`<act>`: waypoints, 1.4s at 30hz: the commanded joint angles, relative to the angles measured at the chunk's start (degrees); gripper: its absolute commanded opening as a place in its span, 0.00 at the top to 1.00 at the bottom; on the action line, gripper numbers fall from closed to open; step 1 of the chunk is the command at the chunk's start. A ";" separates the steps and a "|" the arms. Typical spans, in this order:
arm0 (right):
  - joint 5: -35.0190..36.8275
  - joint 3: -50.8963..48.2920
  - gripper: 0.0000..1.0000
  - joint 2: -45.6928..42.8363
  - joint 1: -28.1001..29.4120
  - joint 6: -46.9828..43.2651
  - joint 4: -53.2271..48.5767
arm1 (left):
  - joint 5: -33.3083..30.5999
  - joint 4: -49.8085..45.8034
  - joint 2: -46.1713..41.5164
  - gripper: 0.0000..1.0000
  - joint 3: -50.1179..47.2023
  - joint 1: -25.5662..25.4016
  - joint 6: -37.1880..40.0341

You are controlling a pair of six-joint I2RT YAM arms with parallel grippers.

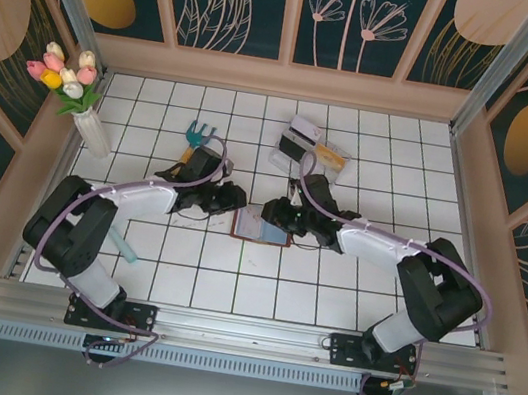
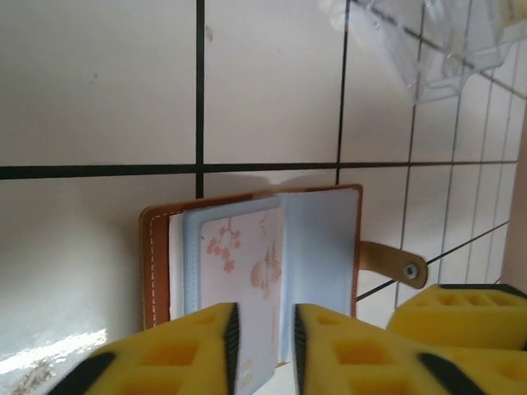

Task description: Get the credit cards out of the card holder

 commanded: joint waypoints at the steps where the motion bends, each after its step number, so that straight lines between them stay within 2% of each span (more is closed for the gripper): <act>1: 1.39 0.77 0.72 2.50 0.19 4.30 2.80 | 0.50 1.27 2.86 0.79 -1.22 -0.10 -2.78; 9: 2.30 2.39 0.81 6.56 0.18 4.49 1.28 | 1.85 2.65 3.29 0.87 -1.62 -0.14 -3.41; 21: 0.46 3.04 0.83 10.40 0.12 4.02 3.27 | 4.02 4.06 4.51 0.91 -2.42 -0.19 -4.95; 32: -1.92 3.98 0.85 12.68 0.15 2.56 2.90 | 0.69 0.56 7.65 0.94 -2.63 -0.21 -1.66; 42: -3.96 4.50 0.85 14.42 0.18 1.76 2.67 | 1.68 1.02 9.29 0.94 -2.90 -0.23 -1.47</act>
